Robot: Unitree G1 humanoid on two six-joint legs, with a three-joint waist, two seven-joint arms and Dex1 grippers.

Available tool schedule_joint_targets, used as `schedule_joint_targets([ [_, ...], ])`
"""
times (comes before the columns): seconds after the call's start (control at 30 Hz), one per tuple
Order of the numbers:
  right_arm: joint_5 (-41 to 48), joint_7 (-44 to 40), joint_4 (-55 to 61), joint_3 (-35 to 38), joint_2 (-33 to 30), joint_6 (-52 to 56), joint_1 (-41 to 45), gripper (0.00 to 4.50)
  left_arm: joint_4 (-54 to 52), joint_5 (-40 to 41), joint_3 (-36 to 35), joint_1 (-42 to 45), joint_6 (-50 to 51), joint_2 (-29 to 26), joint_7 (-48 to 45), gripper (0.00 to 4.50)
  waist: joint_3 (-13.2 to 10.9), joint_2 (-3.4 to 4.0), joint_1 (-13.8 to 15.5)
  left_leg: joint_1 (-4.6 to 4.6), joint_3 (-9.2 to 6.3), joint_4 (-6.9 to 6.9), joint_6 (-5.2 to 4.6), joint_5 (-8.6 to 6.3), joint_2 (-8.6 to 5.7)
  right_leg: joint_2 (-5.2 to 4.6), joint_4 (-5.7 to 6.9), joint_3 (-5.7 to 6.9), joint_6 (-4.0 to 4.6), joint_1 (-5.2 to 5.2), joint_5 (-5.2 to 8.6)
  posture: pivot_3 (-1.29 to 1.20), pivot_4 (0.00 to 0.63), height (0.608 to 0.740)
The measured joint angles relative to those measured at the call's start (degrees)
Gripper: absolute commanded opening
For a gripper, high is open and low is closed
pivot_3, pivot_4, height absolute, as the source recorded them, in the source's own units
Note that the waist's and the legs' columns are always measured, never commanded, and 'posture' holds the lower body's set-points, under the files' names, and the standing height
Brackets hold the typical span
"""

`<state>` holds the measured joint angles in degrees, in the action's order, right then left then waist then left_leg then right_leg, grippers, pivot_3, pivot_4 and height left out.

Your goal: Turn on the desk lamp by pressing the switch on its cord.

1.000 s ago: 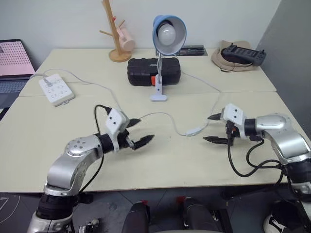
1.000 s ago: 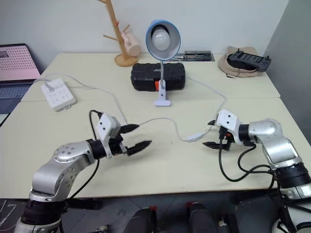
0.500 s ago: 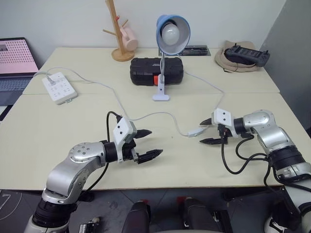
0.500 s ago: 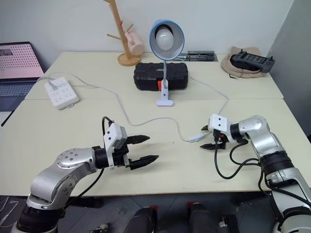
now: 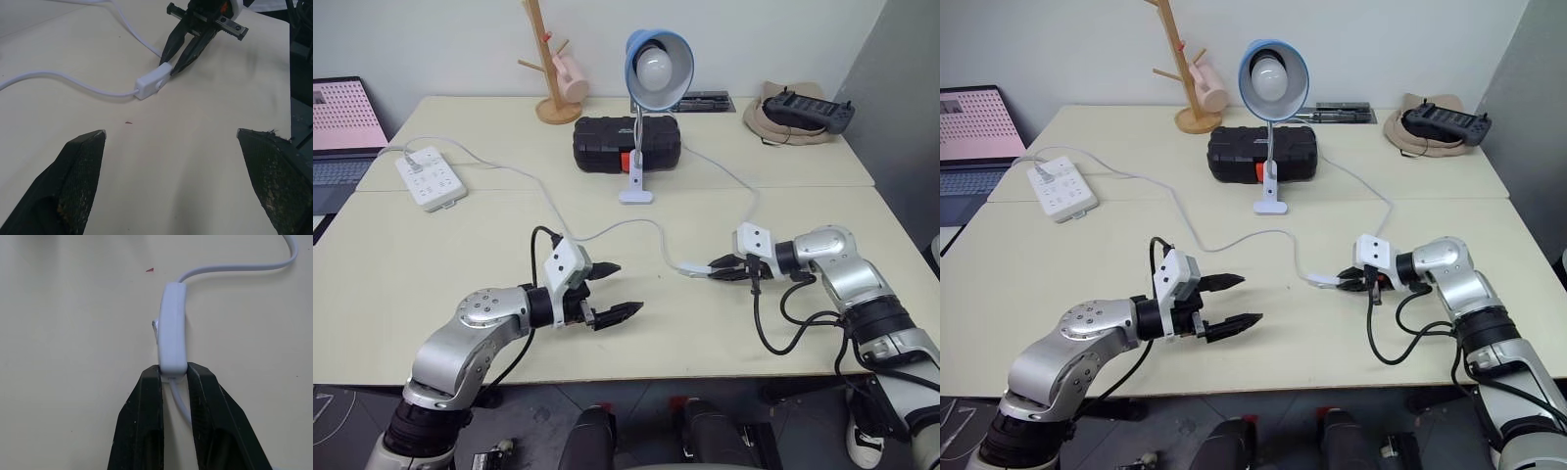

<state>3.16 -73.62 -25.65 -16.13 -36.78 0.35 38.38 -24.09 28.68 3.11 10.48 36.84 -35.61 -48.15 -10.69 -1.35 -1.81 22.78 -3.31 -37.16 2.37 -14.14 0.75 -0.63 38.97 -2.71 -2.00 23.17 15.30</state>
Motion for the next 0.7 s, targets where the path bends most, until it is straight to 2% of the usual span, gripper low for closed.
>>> schedule_joint_targets([
  [0.2, 0.34, 0.65, 0.18, 0.43, 0.95, 1.82, -0.02, 0.36, -0.02, -0.02, 0.63, 0.00, -0.04, -0.06, -0.23, 4.50, 0.00, 0.00, 0.00, 0.01, 0.00, 0.00, 0.00, 0.00, 0.00, 0.00, 0.00, 0.00, 0.00, 0.00, 0.00, 0.00, 0.150, 0.740],
  [0.27, 2.93, 2.18, 2.89, 3.08, 1.27, 8.35, -1.06, 0.36, 0.14, 1.78, 0.18, 0.50, 2.34, 0.36, 0.25, 4.50, 0.00, 0.00, 0.02, 0.02, -0.03, 0.00, 0.00, 0.00, 0.00, -0.01, 0.01, 0.01, 0.01, 0.00, 0.00, 0.00, 0.150, 0.740],
  [0.33, 11.67, 6.62, 11.26, 9.47, 2.87, 26.15, -3.03, 0.36, 1.34, 8.30, -2.65, 2.67, 10.13, 2.27, 2.10, 4.50, 0.00, 0.00, 0.05, 0.08, -0.18, -0.03, 0.00, 0.00, 0.05, -0.01, 0.08, 0.08, 0.01, 0.01, 0.00, 0.00, 0.150, 0.740],
  [0.47, 24.05, 12.70, 23.19, 17.46, 4.88, 47.07, -4.57, 0.36, 2.53, 17.34, -7.29, 5.01, 19.45, 4.33, 5.15, 4.50, 0.00, 0.00, 0.07, 0.09, -0.35, -0.02, 0.00, 0.00, -0.02, -0.01, 0.06, 0.21, 0.01, -0.02, 0.00, 0.00, 0.150, 0.740],
  [0.53, 33.02, 17.81, 29.16, 24.63, 6.93, 60.01, -6.98, 0.36, 4.26, 22.32, -10.57, 6.85, 23.23, 8.39, 9.46, 4.50, 0.00, 0.00, 0.26, 0.12, -0.44, -0.04, 0.00, 0.00, -0.05, -0.02, 0.04, 0.30, 0.01, -0.08, 0.00, 0.00, 0.150, 0.740],
  [0.7, 44.10, 26.45, 33.02, 35.17, 11.15, 75.04, -8.43, 0.36, 7.01, 29.03, -13.81, 10.49, 27.69, 14.80, 17.44, 4.50, 0.00, 0.00, 0.22, 0.11, -0.31, -0.08, 0.00, 0.00, -0.10, -0.02, 0.03, 0.21, 0.00, -0.08, -0.01, 0.00, 0.150, 0.740],
])
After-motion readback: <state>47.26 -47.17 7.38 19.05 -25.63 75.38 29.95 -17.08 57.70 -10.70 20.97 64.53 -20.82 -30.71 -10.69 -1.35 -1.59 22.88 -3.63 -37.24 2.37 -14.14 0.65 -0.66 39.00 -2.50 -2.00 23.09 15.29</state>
